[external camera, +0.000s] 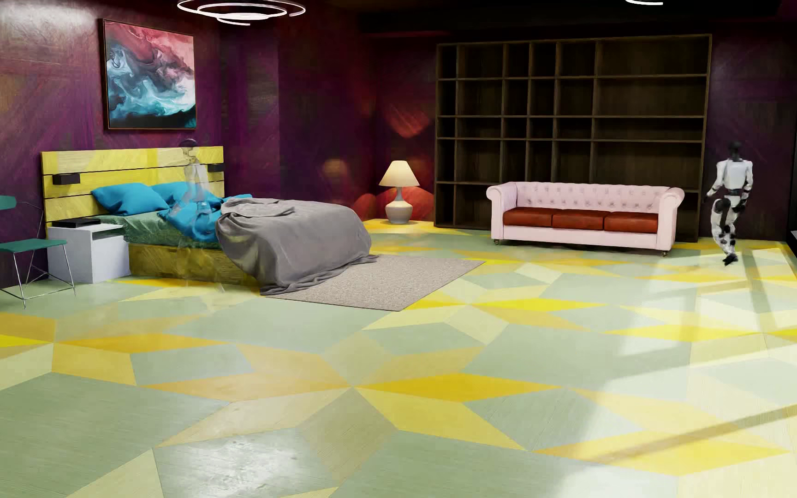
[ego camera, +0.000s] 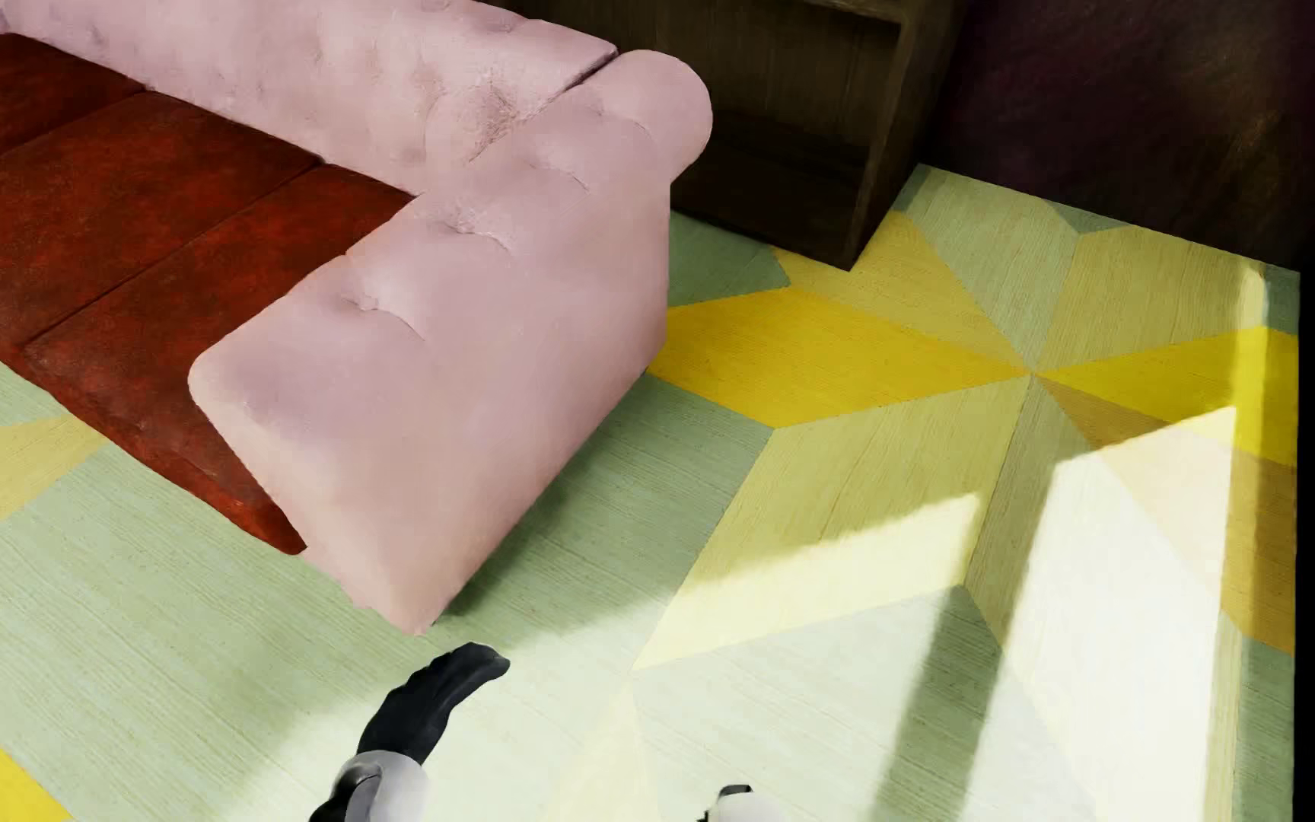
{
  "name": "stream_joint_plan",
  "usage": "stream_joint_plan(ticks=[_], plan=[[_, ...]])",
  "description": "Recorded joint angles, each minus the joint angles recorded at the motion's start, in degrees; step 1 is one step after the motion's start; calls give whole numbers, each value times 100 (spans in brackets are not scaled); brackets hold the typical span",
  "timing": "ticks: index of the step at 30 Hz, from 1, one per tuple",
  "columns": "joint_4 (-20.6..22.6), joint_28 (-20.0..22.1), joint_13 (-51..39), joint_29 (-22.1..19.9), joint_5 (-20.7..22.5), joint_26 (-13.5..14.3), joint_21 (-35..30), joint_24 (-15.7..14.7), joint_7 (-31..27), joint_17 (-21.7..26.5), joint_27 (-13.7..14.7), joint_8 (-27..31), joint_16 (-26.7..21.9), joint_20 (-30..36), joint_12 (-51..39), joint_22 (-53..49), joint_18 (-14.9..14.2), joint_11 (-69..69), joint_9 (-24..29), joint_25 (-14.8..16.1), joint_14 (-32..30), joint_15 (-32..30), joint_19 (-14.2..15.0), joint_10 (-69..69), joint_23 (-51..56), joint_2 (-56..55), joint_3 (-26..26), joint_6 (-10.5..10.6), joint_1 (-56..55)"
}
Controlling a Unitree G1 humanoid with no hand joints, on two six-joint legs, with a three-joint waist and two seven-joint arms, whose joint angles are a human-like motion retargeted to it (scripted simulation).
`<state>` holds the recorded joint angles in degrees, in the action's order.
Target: Go to the dark teal chair
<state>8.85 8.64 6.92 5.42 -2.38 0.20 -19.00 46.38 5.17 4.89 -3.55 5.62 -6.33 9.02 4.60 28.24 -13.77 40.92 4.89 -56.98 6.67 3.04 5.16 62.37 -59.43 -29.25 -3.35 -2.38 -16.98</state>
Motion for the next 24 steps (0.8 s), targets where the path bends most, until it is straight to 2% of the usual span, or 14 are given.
stream_joint_plan(ticks=[2,3,4,5,7,9,11,14,15,17,19,21,22,24], plan=[[-1069,67,-592,147,31,-355,-199,24,363,213,-236,-348,-73,11,29,322,155,-64,-8,-467,145,108,-32,565,-223,272,-66,174,-566],[-1656,-62,-853,-102,66,-449,46,68,695,280,-510,-393,-133,97,16,606,642,-256,-25,-467,218,35,-21,189,-139,462,-54,245,-688],[-2051,-255,-1045,-523,105,-506,526,124,1005,289,-714,-383,-211,178,8,918,1059,-473,-44,-219,342,-79,4,-586,102,644,-21,298,-706],[-2230,-454,-1213,-943,148,-586,1078,181,1208,250,-699,-327,-281,215,34,1190,1235,-684,-61,233,344,-189,31,-1637,437,800,23,328,-647],[-2079,-692,-1634,-1330,256,-805,1554,244,909,279,-215,-53,-345,133,133,1550,1084,-958,-76,1071,-652,-242,91,-3616,1152,1000,103,316,-535],[-2166,-429,-2110,-1517,386,-891,1155,152,944,610,155,263,-312,-93,338,1640,1147,-871,-56,1113,-663,-41,160,-3694,1910,951,97,267,-545],[-2300,-162,-2274,-1913,393,-883,1054,-21,1262,670,172,337,-289,-171,471,1765,1282,-763,-51,1029,-523,133,89,-3459,2676,826,100,184,-622],[-2271,-464,-1830,-2204,114,-893,1104,136,1482,191,205,-234,-558,150,426,1850,1263,-314,-105,1735,-687,678,128,-3539,3341,882,163,50,-491],[-2239,-379,-1669,-1947,112,-912,845,91,1488,215,332,-274,-570,106,418,1753,1249,-1,-125,1664,-751,784,112,-3564,3345,934,173,18,-448],[-2159,-45,-1383,-1048,257,-932,447,-244,1431,342,604,-42,-440,-173,449,1438,1234,566,-157,847,-847,906,133,-3522,2980,1094,179,-31,-419],[-2052,199,-1068,-585,525,-867,856,-567,1250,41,259,499,-305,-347,449,1071,1244,809,-171,437,-888,1046,255,-3311,2175,1361,180,-47,-526],[-1964,306,-886,-825,850,-774,1464,-690,973,-335,-425,1155,-231,-382,422,664,1269,663,-146,630,-910,1069,307,-2959,1084,1689,197,-7,-778],[-1906,339,-864,-730,954,-650,1466,-705,810,-372,-592,1369,-205,-388,422,434,1298,478,-113,567,-967,1067,191,-2829,466,1815,224,35,-938],[-1664,362,-956,189,784,-322,911,-623,472,-242,-415,961,-144,-290,399,-167,1281,37,-27,-23,-1401,1329,-181,-3172,-659,1768,336,154,-1208]])
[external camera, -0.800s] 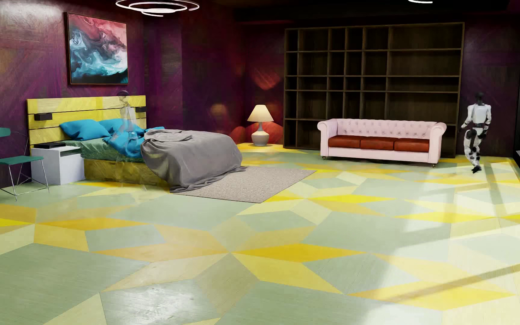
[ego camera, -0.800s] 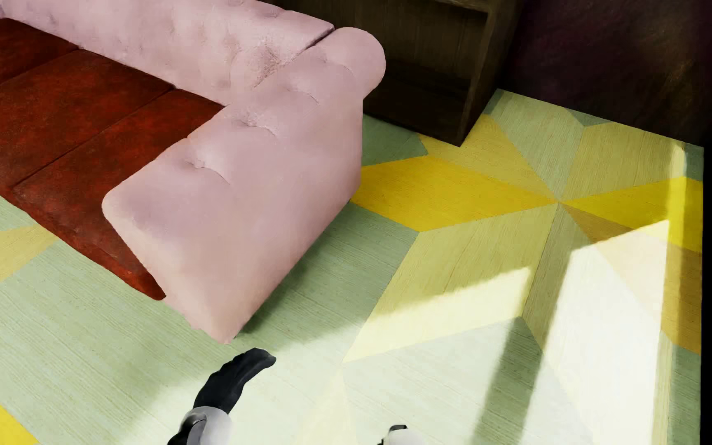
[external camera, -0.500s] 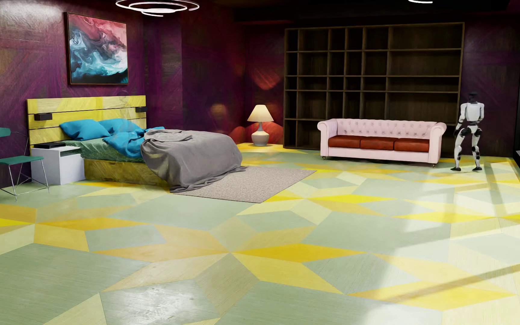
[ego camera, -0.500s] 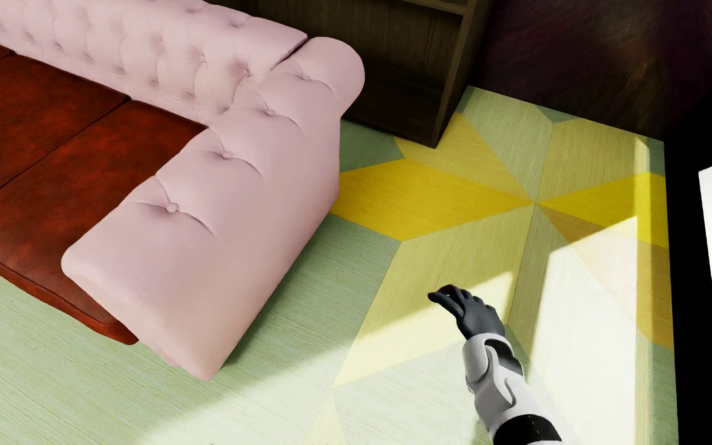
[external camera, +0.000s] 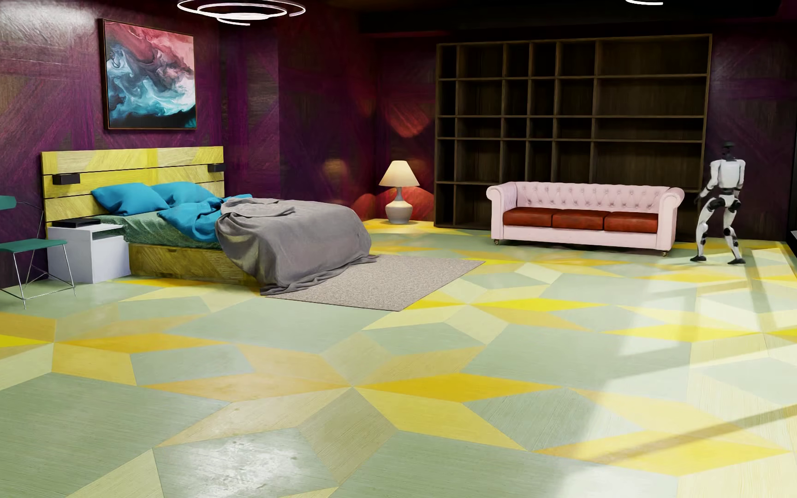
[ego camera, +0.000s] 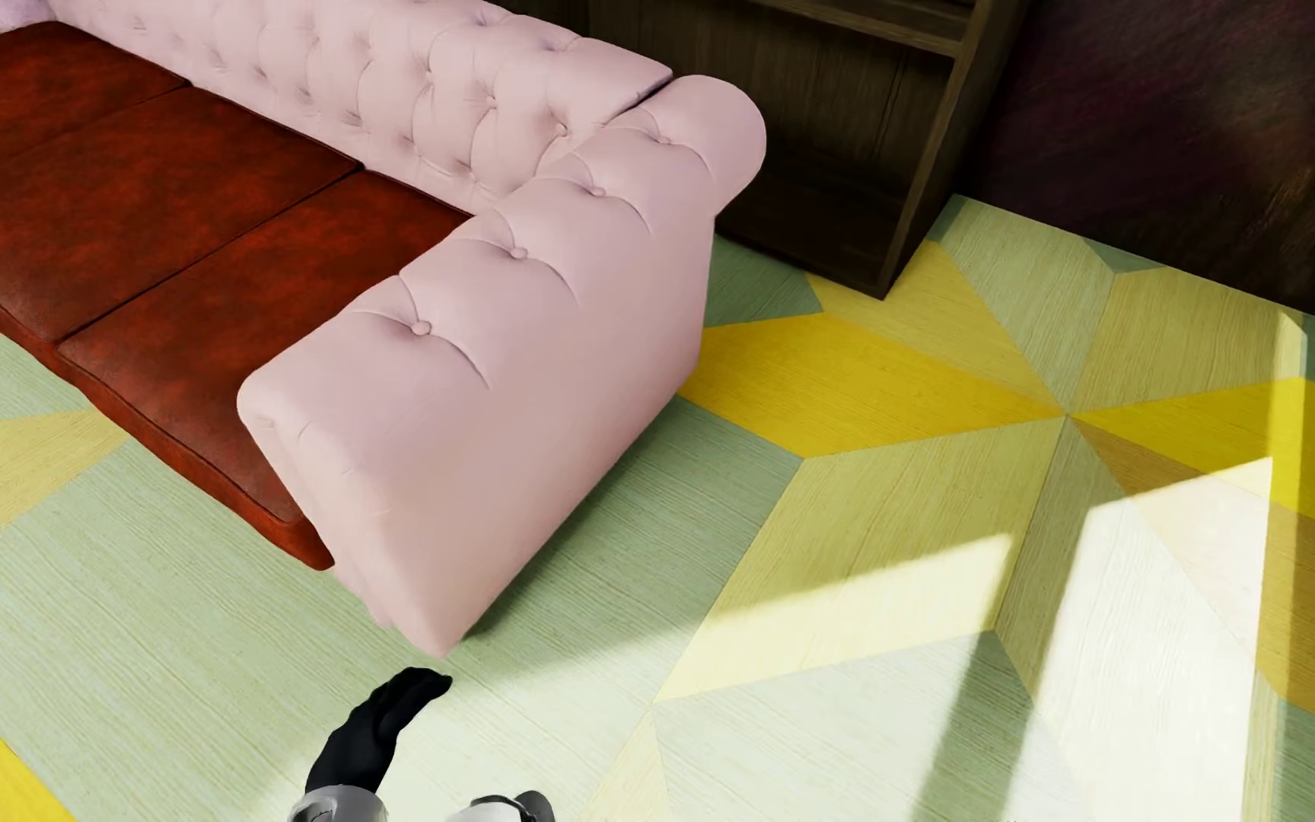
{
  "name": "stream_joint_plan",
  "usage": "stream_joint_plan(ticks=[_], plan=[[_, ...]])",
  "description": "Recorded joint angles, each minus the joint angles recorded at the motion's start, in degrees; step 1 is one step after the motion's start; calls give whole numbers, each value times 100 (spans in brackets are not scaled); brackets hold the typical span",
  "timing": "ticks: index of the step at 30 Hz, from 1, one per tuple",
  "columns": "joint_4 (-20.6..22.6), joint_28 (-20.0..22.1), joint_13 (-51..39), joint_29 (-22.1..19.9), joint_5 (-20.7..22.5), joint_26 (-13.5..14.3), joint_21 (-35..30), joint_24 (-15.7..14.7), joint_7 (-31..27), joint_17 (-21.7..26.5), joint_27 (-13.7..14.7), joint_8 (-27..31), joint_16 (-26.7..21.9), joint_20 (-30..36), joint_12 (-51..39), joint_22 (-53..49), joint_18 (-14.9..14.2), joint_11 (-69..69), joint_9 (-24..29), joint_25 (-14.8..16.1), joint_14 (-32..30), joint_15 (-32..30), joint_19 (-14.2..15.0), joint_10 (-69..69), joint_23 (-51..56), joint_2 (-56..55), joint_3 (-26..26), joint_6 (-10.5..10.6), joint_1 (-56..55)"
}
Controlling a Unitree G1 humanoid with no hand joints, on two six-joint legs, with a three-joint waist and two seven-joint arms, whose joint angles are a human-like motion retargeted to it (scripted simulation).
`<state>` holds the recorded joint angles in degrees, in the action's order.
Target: Go to the dark teal chair
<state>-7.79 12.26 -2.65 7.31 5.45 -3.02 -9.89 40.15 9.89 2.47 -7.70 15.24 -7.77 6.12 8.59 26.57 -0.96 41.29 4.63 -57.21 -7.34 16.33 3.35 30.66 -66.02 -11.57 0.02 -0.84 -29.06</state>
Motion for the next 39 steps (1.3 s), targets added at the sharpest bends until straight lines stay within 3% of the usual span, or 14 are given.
stream_joint_plan(ticks=[4,7,10,12,14,16,17,18,20,25,30,33,36,39], plan=[[606,-453,-363,886,-670,330,-772,844,-287,140,288,-1509,69,428,-3,-809,-1286,-767,59,-922,-299,-296,49,-854,-731,-700,121,252,-440],[-551,-740,-683,-112,-1136,313,-1425,799,1163,294,200,-2382,47,342,370,-765,-292,-1361,-21,-1825,1417,-876,245,1317,-209,-779,252,347,-1],[-1577,-205,-871,-1239,-1515,-322,-1139,449,1336,384,345,-3230,11,-325,662,-163,163,-2008,-209,-1919,2183,-1426,553,2165,1174,-605,361,364,861],[-2594,63,-781,-2031,-1913,-899,-568,272,2056,483,526,-4017,-73,-781,580,439,276,-2195,-343,-1626,2665,-1697,816,2107,2446,-516,297,389,1343],[-3358,-196,-564,-2628,-2585,-1264,294,663,3693,570,561,-4927,-254,-657,414,654,378,-2233,-456,-603,2963,-1859,1040,1771,3442,-361,174,407,1824],[-2680,-721,-65,-2818,-3615,-832,1087,968,3506,893,521,-5568,-308,-114,170,498,-653,-1934,-465,923,3253,-1324,860,1636,4012,-45,196,290,1484],[-2052,-1036,299,-2800,-3973,-457,1319,957,2963,1093,466,-5266,-330,174,22,442,-583,-1576,-430,1556,3461,-687,242,1696,4135,-35,171,196,1142],[-1409,-1303,652,-2771,-3835,-155,1370,973,2421,1216,369,-4127,-382,409,-115,406,-359,-991,-371,1939,3621,-203,-335,1700,4061,-336,81,122,917],[-320,-1274,1146,-2232,-2768,-19,959,1097,1649,1439,37,-2304,-251,550,-414,359,82,391,-235,1939,3731,177,54,1331,3375,-1127,-18,-3,1005],[1481,-831,1781,929,-954,1097,13,447,56,815,704,-2522,8,679,-1061,-496,627,1004,-54,615,3103,-66,-159,-532,2033,-3151,-332,-320,2422],[1771,10,2024,-383,-246,959,-416,77,-1544,399,712,-1898,313,645,-1655,-1049,808,-1015,109,-127,2035,-1111,-437,-1099,2302,-4089,-695,-166,4143],[1555,265,1352,-156,-136,45,-86,-139,-1786,271,101,-2004,88,689,-1324,-97,-1297,390,263,-301,-181,-1224,-1168,1840,1456,-3701,-869,210,3519],[439,-875,528,-1011,271,-920,748,409,-1458,113,-133,-2291,-570,1446,-1266,2057,-1043,447,332,-216,432,-266,-1195,4683,1905,-2476,-862,523,1047],[-415,-1696,-14,-2055,970,-1102,1036,782,-1102,104,870,-1856,-1004,1612,-521,3172,-468,-530,267,780,1454,5,-1253,3669,3067,-808,-673,638,-822]])
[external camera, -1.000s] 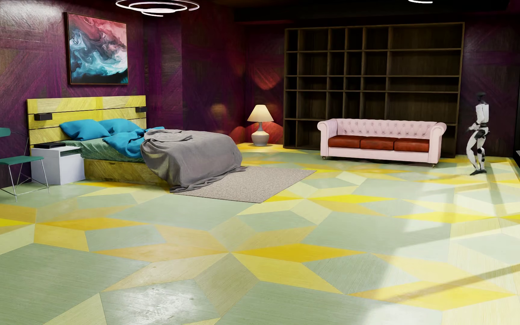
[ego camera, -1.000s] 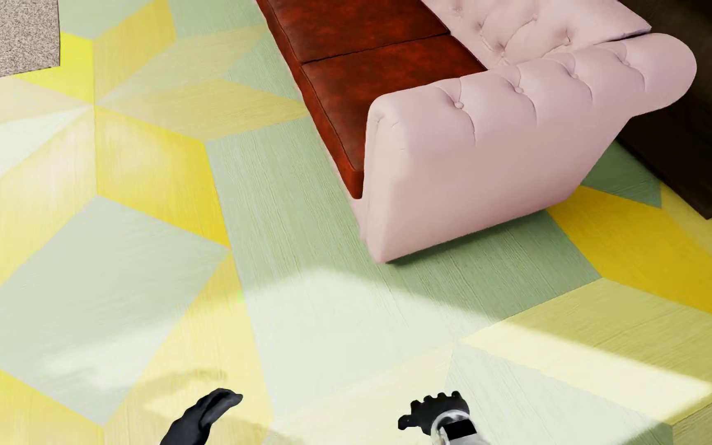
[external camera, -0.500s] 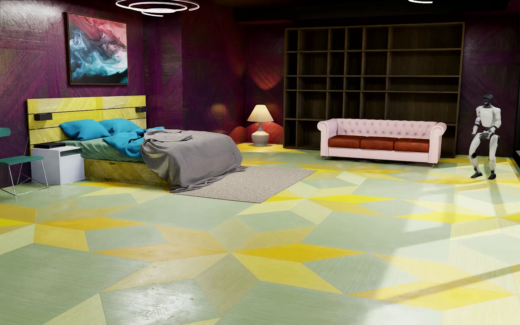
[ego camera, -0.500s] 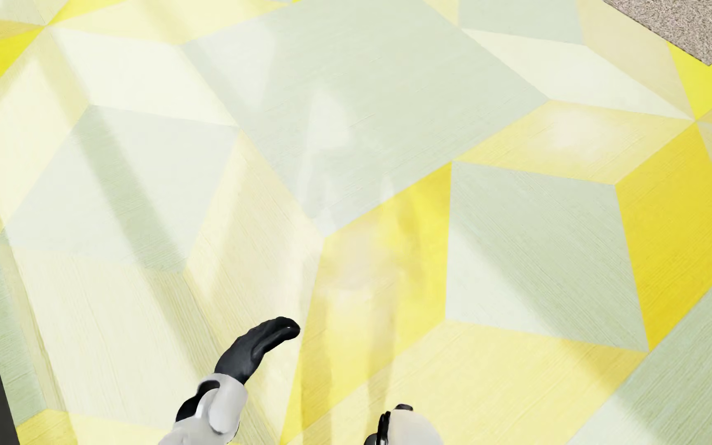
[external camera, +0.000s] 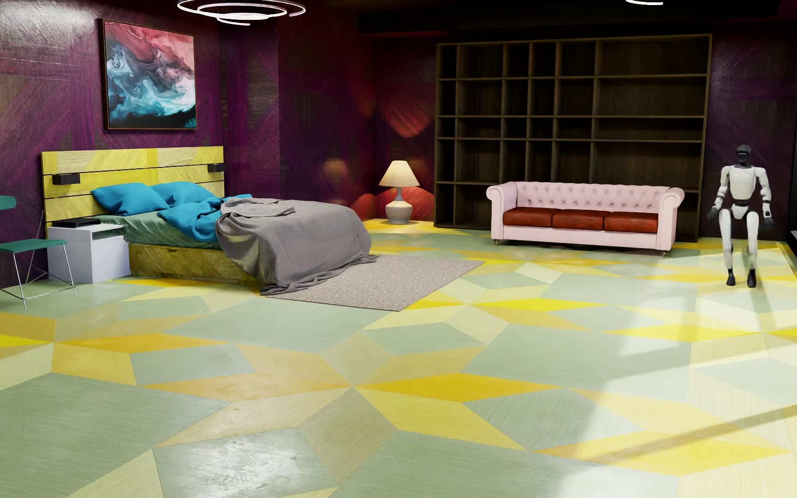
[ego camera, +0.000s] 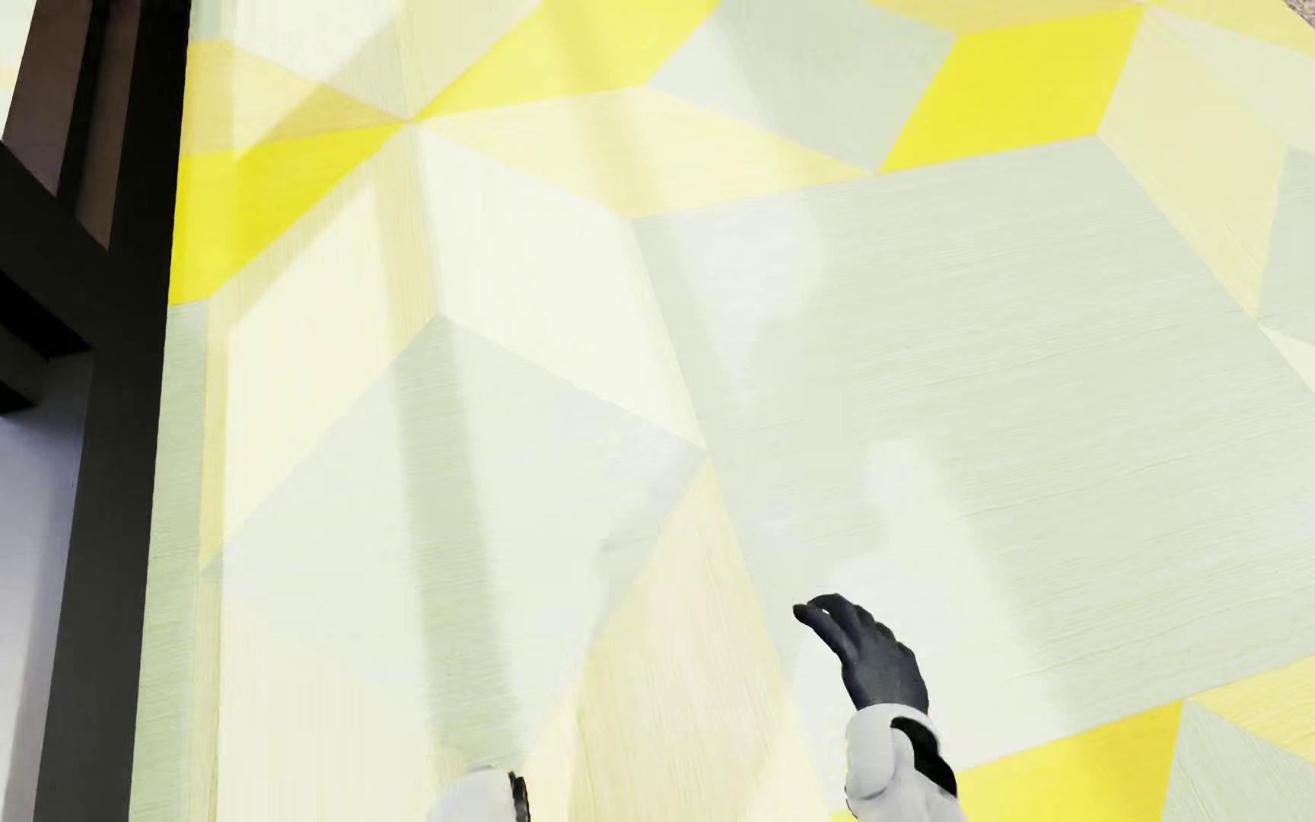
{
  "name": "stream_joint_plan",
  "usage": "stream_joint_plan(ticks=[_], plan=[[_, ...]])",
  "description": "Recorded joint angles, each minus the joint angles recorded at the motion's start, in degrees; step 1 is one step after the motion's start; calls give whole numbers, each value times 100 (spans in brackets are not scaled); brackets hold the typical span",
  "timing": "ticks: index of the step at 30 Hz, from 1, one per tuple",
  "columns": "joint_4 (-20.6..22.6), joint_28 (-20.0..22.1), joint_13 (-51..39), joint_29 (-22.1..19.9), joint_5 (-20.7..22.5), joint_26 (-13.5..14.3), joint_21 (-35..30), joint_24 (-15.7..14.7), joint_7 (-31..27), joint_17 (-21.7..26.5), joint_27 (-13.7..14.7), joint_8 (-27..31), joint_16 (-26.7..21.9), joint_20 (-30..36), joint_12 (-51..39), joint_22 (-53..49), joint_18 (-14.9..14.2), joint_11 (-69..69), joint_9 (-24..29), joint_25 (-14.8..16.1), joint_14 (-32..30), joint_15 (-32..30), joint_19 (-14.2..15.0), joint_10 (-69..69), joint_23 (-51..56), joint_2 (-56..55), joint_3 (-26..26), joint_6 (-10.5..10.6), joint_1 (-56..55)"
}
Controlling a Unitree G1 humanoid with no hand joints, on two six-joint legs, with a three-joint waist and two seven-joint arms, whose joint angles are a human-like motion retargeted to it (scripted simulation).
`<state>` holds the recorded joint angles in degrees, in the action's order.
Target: Go to the dark teal chair
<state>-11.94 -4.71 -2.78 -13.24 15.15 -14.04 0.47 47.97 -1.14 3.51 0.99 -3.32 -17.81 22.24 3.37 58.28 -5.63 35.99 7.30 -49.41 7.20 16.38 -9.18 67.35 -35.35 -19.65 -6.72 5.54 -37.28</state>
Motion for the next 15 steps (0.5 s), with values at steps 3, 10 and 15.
stream_joint_plan(ticks=[3,10,15], plan=[[-423,351,-486,-62,205,479,-629,-648,294,430,417,896,-75,-1006,1284,-487,17,-935,-135,554,121,-232,-29,-3651,1129,1644,260,-60,-494],[35,854,457,-14,-1523,-370,-1275,-101,296,726,-451,168,788,-1603,1404,-87,-648,3157,-214,629,2,-2430,1452,-2509,1256,1440,707,-966,-6],[170,1680,844,2081,-1793,813,-2361,-456,1946,634,-880,-927,1047,-1775,-218,-1369,-709,2508,-316,-451,701,-1094,1056,-3871,-1851,-1949,404,-1309,2861]])
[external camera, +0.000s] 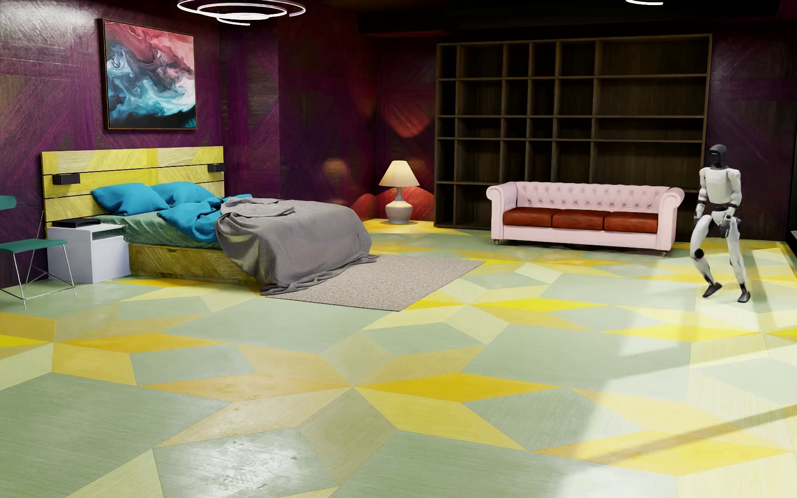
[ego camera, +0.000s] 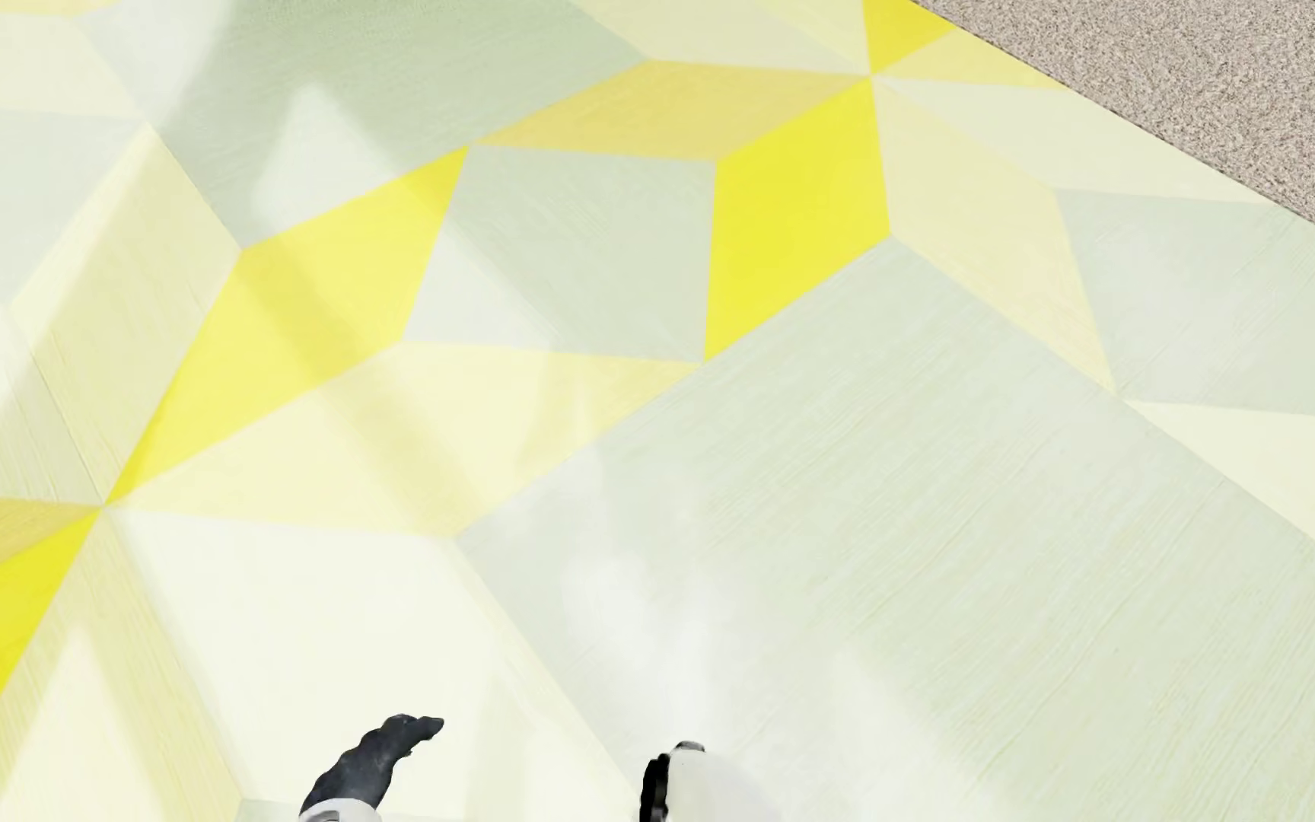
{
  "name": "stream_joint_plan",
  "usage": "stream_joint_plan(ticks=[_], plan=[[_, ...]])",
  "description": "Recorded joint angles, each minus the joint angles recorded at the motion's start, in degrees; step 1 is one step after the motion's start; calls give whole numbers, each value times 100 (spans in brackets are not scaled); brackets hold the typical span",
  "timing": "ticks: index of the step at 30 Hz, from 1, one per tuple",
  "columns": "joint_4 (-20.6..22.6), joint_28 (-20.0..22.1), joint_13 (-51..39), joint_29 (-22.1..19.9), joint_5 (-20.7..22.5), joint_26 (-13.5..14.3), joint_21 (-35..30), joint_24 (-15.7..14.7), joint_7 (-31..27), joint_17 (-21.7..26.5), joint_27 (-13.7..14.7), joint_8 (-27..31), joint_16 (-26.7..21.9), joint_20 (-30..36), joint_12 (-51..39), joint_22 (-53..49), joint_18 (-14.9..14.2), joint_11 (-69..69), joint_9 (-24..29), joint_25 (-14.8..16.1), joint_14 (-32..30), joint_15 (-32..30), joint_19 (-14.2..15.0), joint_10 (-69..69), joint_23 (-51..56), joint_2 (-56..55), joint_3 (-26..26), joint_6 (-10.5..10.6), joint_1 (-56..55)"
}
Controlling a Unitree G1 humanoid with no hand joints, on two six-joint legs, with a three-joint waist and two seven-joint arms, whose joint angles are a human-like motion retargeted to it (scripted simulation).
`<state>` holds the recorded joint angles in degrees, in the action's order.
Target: Go to the dark teal chair
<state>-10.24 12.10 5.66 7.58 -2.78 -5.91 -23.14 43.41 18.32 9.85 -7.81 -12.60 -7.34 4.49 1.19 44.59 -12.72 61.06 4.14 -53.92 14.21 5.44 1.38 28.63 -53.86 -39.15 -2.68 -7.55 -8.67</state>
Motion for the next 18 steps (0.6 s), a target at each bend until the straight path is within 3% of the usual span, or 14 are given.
stream_joint_plan(ticks=[2,3,5,6,7,8,9,10,11,12,13,15,16,18], plan=[[398,630,286,589,-101,243,119,-751,355,285,243,144,14,-284,-638,-842,-103,-1964,-83,-27,-50,51,-269,-820,-500,-728,-155,6,1101],[598,895,486,391,-121,294,481,-1099,384,335,134,281,25,-330,-893,-1338,-139,-2916,-117,118,-159,40,-389,-1159,-571,-951,-233,44,1584],[759,977,881,-822,-207,548,1736,-1496,146,99,-675,232,60,-306,-961,-2324,-146,-3578,-171,749,-731,107,-532,-1238,-763,-1038,-388,181,2334],[633,797,1030,-1482,-239,608,2349,-1374,-117,-174,-1194,42,22,-228,-784,-2688,-122,-3244,-193,1015,-1350,-26,-799,-773,-809,-912,-452,291,2475],[380,572,1121,-1843,-149,550,2784,-981,-447,-498,-1492,-68,-92,-112,-549,-2927,-22,-2770,-195,1189,-2148,-444,-1161,120,-764,-763,-485,445,2359],[78,367,1099,-1786,41,408,2987,-429,-755,-776,-1457,-120,-239,30,-314,-3021,178,-2309,-160,1268,-2884,-488,-1301,1407,-681,-591,-470,630,1927],[-100,176,919,-1525,297,229,2921,63,-1153,-932,-1265,-221,-350,191,-111,-2924,389,-1969,-97,1152,-3108,-187,-1366,2782,-620,-383,-408,821,1175],[31,-78,598,-1456,621,47,2646,325,-1724,-976,-1148,-253,-403,379,37,-2580,368,-1849,-31,781,-2699,159,-1336,3925,-539,-85,-344,983,238],[172,-463,209,-1726,938,-104,2360,370,-2132,-991,-1147,-205,-430,585,133,-1988,343,-1948,15,316,-2187,437,-1307,4606,-344,311,-308,1095,-708],[192,-977,-166,-2099,1226,-211,2249,371,-2304,-1065,-1093,-49,-481,799,204,-1242,484,-2192,39,52,-1755,637,-1293,4769,3,777,-288,1158,-1563],[112,-1528,-505,-2244,1458,-295,2286,474,-2246,-1188,-801,215,-548,1021,292,-483,652,-2504,48,118,-1335,786,-1294,4438,431,1284,-262,1177,-2259],[11,-2330,-1165,-1744,1705,-426,2087,871,-1797,-1257,109,877,-591,1316,586,571,952,-3148,43,521,-891,992,-1311,2687,1276,2327,-153,1127,-3122],[103,-2435,-1503,-1544,1731,-443,1755,982,-1649,-1137,469,1246,-539,1282,795,768,841,-3467,34,501,-826,1061,-1301,1456,1730,2861,-73,1093,-3306],[375,-2002,-2091,-1739,1627,-384,1083,859,-1611,-779,1002,1932,-304,846,1319,686,340,-3997,34,196,-844,1077,-1247,-1038,2610,3933,116,1051,-3327]])
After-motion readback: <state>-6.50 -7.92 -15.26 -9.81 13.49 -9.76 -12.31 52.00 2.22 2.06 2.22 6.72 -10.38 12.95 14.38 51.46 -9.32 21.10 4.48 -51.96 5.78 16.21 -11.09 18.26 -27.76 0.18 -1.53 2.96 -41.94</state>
